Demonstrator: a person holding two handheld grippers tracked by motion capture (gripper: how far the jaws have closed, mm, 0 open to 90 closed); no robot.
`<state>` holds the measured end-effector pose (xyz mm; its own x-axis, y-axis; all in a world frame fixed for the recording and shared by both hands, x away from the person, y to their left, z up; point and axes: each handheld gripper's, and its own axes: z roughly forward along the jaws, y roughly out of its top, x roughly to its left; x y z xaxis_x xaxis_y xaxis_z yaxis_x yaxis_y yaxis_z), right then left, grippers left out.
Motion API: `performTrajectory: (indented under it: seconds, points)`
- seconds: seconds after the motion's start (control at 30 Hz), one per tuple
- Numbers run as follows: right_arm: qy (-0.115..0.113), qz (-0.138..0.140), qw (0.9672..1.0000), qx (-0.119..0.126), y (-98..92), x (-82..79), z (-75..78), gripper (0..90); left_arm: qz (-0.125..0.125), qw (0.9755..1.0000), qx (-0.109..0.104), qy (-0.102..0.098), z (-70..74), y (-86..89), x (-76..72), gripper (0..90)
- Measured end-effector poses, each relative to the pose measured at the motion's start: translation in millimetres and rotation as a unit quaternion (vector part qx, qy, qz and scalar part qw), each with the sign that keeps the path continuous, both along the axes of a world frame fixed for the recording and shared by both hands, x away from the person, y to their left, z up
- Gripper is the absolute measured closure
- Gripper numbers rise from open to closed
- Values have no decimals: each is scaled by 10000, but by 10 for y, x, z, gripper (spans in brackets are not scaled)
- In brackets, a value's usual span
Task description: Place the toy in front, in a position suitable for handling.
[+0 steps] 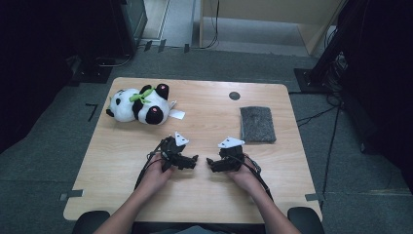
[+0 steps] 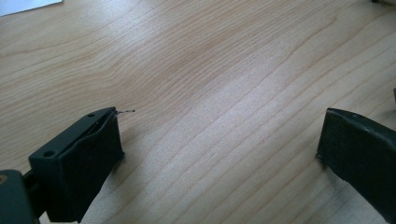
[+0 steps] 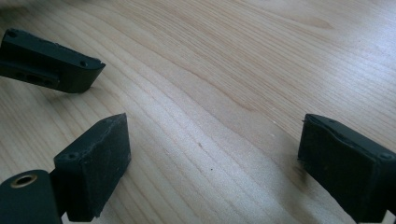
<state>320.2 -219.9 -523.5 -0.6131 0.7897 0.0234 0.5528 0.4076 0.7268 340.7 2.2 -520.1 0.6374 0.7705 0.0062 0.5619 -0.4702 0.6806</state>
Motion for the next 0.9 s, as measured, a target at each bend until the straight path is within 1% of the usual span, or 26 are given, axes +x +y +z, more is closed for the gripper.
performTrajectory:
  seconds: [0.03, 0.1, 0.2, 0.73, 0.9]
  points:
    - [0, 5, 10000, 7, -2, 0, 0, 92, 5, 10000, 4, -1, 0, 0, -3, 0]
    - [-21, 131, 9999, -8, -34, -2, -1, 92, 86, 10000, -9, -3, -1, 1, -27, 0]
    - [-10, 119, 9999, -6, -35, -7, -1, 91, 139, 9999, -2, -10, -1, 5, -59, 0]
    - [-9, 118, 9999, -7, -35, -7, -1, 91, 169, 9999, -1, -8, -1, 7, -77, 0]
    - [-9, 117, 9999, -7, -35, -7, -1, 91, 126, 9999, 11, -5, 0, 9, -81, 0]
